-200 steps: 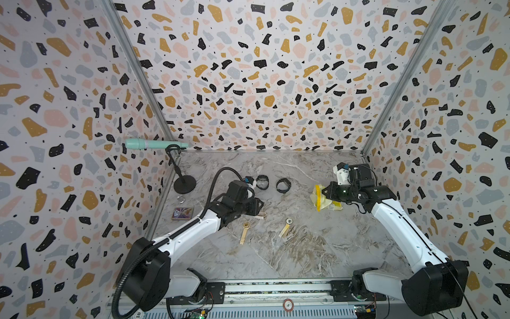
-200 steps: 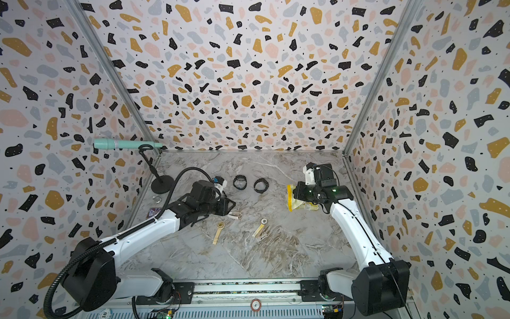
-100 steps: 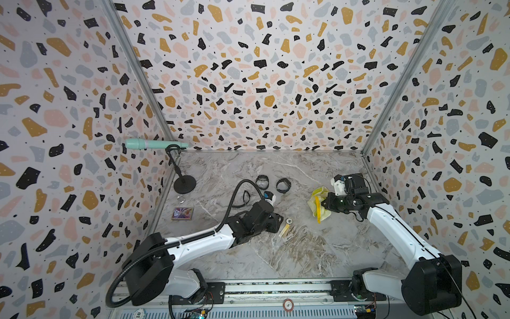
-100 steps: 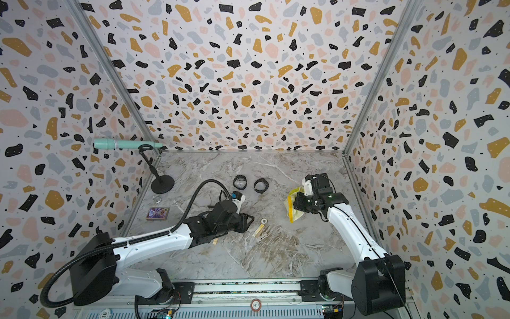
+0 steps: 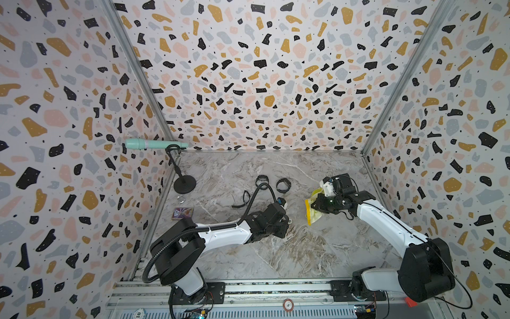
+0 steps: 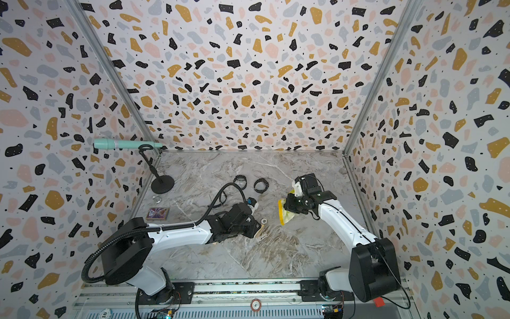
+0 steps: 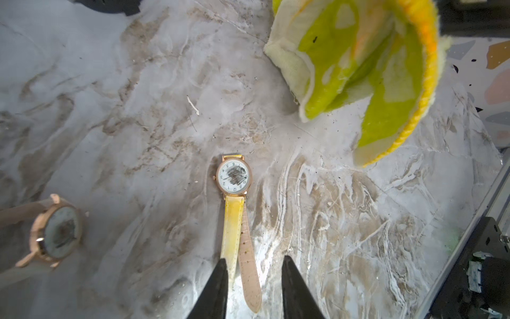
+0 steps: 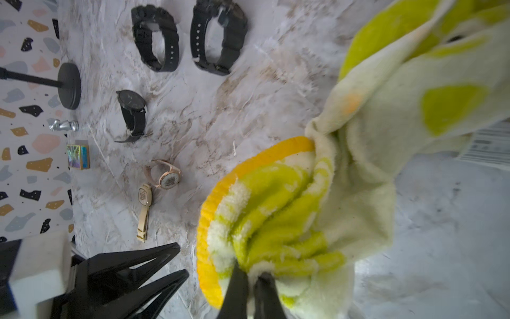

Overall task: Wipe the watch dial
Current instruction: Hold the watch at the center of the board.

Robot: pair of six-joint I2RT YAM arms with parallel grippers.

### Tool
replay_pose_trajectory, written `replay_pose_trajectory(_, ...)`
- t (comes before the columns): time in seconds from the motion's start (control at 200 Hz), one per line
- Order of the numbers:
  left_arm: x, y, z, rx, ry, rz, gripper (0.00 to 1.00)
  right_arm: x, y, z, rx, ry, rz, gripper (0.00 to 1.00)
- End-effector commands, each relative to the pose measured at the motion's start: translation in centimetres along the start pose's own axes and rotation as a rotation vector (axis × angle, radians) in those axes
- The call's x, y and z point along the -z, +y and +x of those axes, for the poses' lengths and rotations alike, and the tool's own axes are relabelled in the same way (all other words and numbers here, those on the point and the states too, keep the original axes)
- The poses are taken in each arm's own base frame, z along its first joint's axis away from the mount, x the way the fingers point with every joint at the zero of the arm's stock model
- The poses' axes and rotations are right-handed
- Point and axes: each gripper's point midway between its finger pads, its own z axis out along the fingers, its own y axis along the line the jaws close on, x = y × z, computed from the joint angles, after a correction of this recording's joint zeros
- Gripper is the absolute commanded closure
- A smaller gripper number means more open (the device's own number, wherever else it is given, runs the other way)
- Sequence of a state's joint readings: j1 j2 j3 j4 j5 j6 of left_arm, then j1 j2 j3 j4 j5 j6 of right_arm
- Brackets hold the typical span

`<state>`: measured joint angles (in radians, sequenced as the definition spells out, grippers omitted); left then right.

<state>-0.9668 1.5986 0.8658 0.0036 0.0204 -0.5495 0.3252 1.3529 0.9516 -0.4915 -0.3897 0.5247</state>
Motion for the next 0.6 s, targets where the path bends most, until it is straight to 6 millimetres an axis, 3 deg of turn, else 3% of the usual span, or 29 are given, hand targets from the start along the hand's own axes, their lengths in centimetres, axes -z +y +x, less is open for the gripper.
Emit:
replay_pose_trajectory(0.0,-0.1,-1.3,-0.7,-0.028,-0.022,0.055,0.71,0.4,2.0,-1.2,-0.016,-0.024,-0.046,1.00)
replay_pose_trajectory(0.305,-1.7,0.3,1.4,-0.010,0.029,0.000,0.81,0.5,2.3,-0.6,-0.004,-0.026,-0.073,1.00)
replay_pose_trajectory(0.596,-2.7,1.1,3.2,-0.010,0.055,-0.037,0.82,0.3,2.2,0.0,0.004,-0.014,-0.087,1.00)
